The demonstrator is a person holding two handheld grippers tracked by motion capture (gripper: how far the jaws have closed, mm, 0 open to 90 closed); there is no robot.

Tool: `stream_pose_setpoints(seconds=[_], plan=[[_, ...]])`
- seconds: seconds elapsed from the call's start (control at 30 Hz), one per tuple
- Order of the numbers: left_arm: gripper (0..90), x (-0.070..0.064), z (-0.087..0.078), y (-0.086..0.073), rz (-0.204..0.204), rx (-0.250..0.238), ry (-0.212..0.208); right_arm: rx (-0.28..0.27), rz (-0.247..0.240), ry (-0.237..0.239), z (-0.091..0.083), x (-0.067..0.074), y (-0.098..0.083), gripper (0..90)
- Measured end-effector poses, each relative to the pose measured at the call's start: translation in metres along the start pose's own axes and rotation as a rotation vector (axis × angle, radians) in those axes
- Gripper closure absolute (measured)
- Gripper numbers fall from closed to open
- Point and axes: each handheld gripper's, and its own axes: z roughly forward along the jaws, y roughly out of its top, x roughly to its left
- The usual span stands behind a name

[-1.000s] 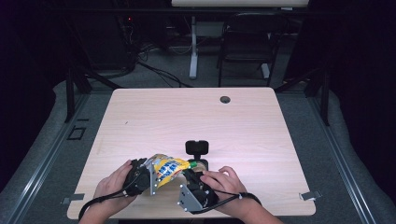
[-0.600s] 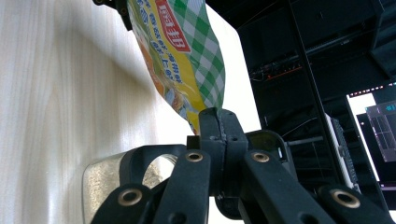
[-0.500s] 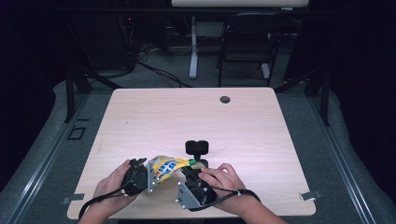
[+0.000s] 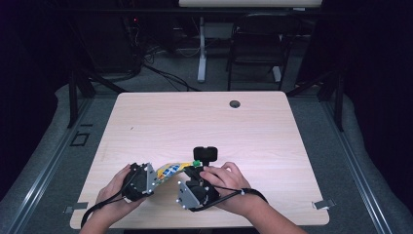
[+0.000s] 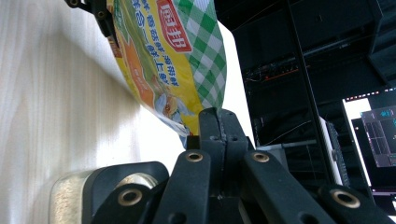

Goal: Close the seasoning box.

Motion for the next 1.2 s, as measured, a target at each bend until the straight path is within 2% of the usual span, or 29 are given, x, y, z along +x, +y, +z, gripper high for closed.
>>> stream_pose_setpoints(seconds=[0.07,0.27,0.33,0.5,0.6,0.67,0.7,0.83,0.9,0.93,1.2], plan=[[43.2,0.002,0.000,-0.001,-0.013,-0.008,-0.008,0.003,-0.004,-0.001,0.002,-0.002,0.001,90.0],[42.9,0.008,0.000,-0.003,-0.084,-0.038,-0.062,0.022,-0.003,0.007,0.008,-0.008,0.002,90.0],[43.0,0.009,-0.001,-0.003,-0.085,-0.037,-0.074,0.029,-0.009,0.006,0.008,-0.011,0.003,90.0],[43.9,0.012,-0.003,-0.005,-0.115,-0.049,-0.102,0.038,-0.014,0.005,0.011,-0.015,0.006,90.0],[49.3,0.014,-0.002,-0.007,-0.137,-0.055,-0.133,0.035,-0.012,0.003,0.014,-0.016,0.009,90.0],[57.7,0.014,-0.002,-0.009,-0.150,-0.058,-0.151,0.031,-0.014,0.005,0.016,-0.016,0.011,90.0],[57.7,0.014,-0.001,-0.009,-0.154,-0.057,-0.155,0.031,-0.014,0.005,0.016,-0.016,0.011,90.0],[67.1,0.016,0.000,-0.011,-0.172,-0.058,-0.182,0.030,-0.016,0.009,0.018,-0.017,0.012,90.0],[68.1,0.016,0.000,-0.011,-0.179,-0.064,-0.189,0.030,-0.015,0.009,0.018,-0.017,0.012,90.0],[71.6,0.015,0.000,-0.011,-0.196,-0.073,-0.197,0.032,-0.018,0.010,0.018,-0.017,0.013,90.0],[78.9,0.012,0.001,-0.011,-0.186,-0.078,-0.213,0.030,-0.023,0.004,0.019,-0.018,0.014,90.0]])
